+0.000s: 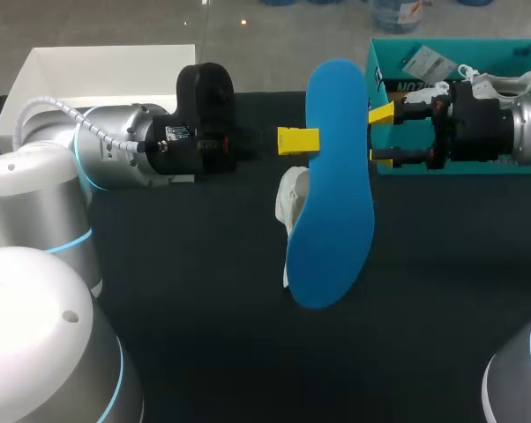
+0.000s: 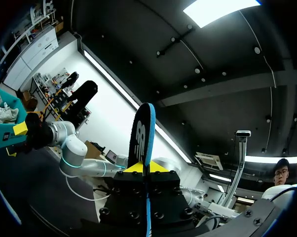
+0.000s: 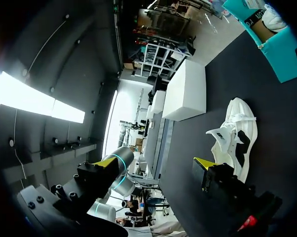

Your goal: Take the shoe out of the shoebox, open the shoe tongue, remove and reinsert the insole, then place the shoe into the shoebox

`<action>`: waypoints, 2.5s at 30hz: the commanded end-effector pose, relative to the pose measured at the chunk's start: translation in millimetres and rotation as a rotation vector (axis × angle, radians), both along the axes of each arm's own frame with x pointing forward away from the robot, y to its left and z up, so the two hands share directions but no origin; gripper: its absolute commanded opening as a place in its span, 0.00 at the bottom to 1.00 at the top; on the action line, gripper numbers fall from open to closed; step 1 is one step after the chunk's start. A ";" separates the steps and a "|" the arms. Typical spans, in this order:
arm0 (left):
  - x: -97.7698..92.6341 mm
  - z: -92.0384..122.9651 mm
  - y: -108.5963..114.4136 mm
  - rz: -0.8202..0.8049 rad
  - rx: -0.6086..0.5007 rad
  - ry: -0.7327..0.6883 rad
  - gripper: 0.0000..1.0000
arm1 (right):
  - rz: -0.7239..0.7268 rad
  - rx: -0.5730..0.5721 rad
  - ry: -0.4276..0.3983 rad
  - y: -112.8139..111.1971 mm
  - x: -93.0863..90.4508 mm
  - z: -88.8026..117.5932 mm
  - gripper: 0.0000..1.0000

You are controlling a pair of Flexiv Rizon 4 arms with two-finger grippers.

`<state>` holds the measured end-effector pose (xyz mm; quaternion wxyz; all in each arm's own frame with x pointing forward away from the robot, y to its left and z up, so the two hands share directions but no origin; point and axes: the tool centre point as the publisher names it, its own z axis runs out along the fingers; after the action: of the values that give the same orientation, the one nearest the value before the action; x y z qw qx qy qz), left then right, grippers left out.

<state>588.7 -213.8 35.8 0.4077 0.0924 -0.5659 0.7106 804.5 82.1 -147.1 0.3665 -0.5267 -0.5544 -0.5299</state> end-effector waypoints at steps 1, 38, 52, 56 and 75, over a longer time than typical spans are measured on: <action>0.2 -0.9 -0.9 -0.001 -0.003 0.000 0.00 | -0.004 0.000 -0.001 1.6 -1.2 -1.1 1.00; 11.6 -5.2 -2.1 0.012 -0.034 -0.099 0.00 | 0.029 0.100 0.043 9.8 14.0 29.0 1.00; 73.5 -11.8 13.6 0.017 0.050 -0.740 0.00 | 0.029 0.100 0.043 9.8 14.0 29.0 1.00; 73.7 -13.3 15.2 0.032 0.064 -0.720 0.00 | 0.029 0.100 0.043 9.8 14.0 29.0 1.00; 109.2 -43.1 -1.3 0.178 -0.147 -1.468 0.00 | 0.029 0.100 0.043 9.8 14.0 29.0 1.00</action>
<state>683.8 -204.9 -3.7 0.0641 -0.2235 -0.6908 0.6846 817.6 89.9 -117.8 0.4120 -0.5106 -0.5267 -0.5406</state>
